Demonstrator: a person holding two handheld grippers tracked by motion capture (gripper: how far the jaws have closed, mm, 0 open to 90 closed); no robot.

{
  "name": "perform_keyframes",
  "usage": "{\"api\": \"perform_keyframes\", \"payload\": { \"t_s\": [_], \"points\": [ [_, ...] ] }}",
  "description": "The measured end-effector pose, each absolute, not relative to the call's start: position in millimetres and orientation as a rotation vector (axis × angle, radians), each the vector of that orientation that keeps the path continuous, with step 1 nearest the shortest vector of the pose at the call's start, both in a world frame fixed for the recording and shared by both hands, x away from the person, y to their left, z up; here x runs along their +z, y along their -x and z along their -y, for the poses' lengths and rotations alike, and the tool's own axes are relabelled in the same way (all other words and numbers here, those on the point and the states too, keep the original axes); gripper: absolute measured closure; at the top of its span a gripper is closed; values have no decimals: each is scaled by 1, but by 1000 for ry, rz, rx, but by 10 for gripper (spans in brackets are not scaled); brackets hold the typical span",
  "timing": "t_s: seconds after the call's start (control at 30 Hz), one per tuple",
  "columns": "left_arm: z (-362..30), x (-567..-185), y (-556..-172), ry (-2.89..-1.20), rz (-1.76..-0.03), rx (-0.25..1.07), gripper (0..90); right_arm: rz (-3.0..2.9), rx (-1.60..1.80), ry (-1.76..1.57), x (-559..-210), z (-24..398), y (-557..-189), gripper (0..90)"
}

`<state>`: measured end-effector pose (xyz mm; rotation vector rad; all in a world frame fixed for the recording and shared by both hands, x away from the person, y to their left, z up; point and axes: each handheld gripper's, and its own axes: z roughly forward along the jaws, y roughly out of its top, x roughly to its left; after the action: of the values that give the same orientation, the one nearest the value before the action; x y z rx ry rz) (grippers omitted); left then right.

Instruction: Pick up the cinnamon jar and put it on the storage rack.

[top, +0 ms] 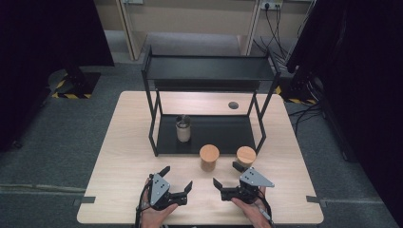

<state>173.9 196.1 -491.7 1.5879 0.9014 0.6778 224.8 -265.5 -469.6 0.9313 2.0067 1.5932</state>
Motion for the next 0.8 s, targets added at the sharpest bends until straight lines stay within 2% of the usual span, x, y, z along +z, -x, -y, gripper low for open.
{"api": "perform_keyframes", "payload": {
  "t_s": [0.8],
  "points": [
    [-196, -492, -174, -1597, -894, 677, 35, -2061, 1415, -968, -446, 217, -255, 44]
  ]
}}
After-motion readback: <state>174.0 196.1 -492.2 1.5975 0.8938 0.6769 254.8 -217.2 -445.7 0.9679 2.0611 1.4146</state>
